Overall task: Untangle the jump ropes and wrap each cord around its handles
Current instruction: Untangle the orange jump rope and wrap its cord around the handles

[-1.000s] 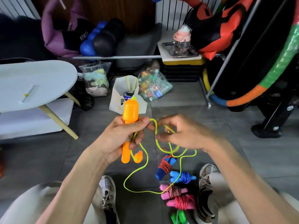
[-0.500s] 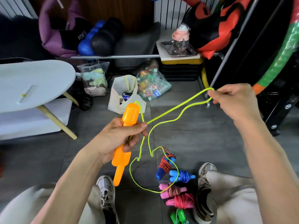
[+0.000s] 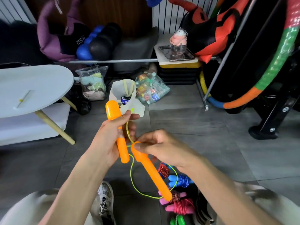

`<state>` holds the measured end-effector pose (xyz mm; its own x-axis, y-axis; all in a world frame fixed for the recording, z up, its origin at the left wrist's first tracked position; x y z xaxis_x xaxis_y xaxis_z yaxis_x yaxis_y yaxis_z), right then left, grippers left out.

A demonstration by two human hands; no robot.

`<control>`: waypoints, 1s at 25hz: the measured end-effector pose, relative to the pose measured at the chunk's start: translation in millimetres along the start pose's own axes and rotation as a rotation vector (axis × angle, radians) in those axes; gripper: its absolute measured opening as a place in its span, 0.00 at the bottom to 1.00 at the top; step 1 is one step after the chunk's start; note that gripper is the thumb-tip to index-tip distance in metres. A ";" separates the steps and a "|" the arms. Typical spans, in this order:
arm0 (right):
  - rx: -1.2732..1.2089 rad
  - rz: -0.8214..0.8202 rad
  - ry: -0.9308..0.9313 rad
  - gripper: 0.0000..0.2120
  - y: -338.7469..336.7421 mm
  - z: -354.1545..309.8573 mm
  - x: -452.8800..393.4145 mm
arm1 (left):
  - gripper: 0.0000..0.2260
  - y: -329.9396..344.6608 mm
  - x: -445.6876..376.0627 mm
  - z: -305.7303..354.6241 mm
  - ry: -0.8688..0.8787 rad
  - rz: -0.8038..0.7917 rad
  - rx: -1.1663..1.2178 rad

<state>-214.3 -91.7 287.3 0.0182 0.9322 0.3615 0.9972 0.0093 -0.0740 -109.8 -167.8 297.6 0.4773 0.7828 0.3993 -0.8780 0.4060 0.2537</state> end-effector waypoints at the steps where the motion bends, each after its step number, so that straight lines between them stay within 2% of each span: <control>1: -0.037 0.060 -0.021 0.01 -9.0 -2.9 -0.1 | 0.13 -0.4 -0.2 0.8 0.024 0.002 -0.055; 3: -0.215 0.178 -0.092 0.03 -30.3 -10.4 2.0 | 0.15 4.1 2.0 -1.7 0.017 -0.056 -0.134; 5: -0.378 0.260 -0.146 0.08 -46.5 -15.7 5.0 | 0.17 16.8 9.3 -7.6 -0.027 -0.210 -0.196; 9: -0.359 0.322 -0.178 0.10 -52.0 -15.7 5.6 | 0.17 29.4 19.7 -16.0 -0.062 -0.354 -0.360; 11: -0.343 0.256 -0.164 0.10 -47.6 -13.4 2.8 | 0.13 30.9 22.5 -18.1 -0.077 -0.419 -0.305; 13: -0.493 0.082 -0.158 0.12 -33.8 -14.6 3.1 | 0.15 34.7 27.2 -19.7 -0.113 -0.523 -0.218; 15: -0.581 -0.007 -0.135 0.22 -21.0 -15.4 5.8 | 0.20 39.8 29.7 -23.1 -0.126 -0.590 -0.240; 16: -0.586 -0.007 -0.129 0.26 -18.2 -15.7 7.0 | 0.19 40.9 28.6 -24.3 -0.113 -0.589 -0.271; 18: -0.635 0.005 -0.160 0.24 -20.5 -20.2 9.0 | 0.14 42.1 26.0 -21.3 -0.049 -0.576 -0.294; 19: -0.676 0.005 -0.191 0.22 -24.4 -25.9 11.8 | 0.13 44.5 26.8 -17.8 -0.013 -0.616 -0.247; 21: -0.766 0.032 -0.261 0.24 -39.7 -35.6 16.0 | 0.15 48.0 30.5 -14.5 0.023 -0.737 -0.120; 22: -0.772 0.057 -0.292 0.24 -47.8 -39.6 18.3 | 0.14 48.4 31.5 -14.8 0.026 -0.737 -0.107; 24: -0.725 0.074 -0.320 0.20 -57.9 -44.4 21.5 | 0.11 48.1 31.5 -20.7 0.015 -0.638 -0.186; 25: -0.697 0.058 -0.312 0.18 -59.7 -45.0 22.5 | 0.13 49.2 31.7 -24.9 0.010 -0.587 -0.232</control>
<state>-270.2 -87.6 341.6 0.1535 0.9842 0.0880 0.8119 -0.1764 0.5565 -138.8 -111.2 300.7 0.8825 0.4026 0.2430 -0.4556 0.8600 0.2299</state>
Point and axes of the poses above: each hand's wrist, its own x-axis away from the middle knuckle, its own y-axis out of the palm, z = x × y, the point moved 6 cm from there along -x, towards the middle knuckle, and after that the axes turned 6 degrees about -x, right-handed, at the moved point
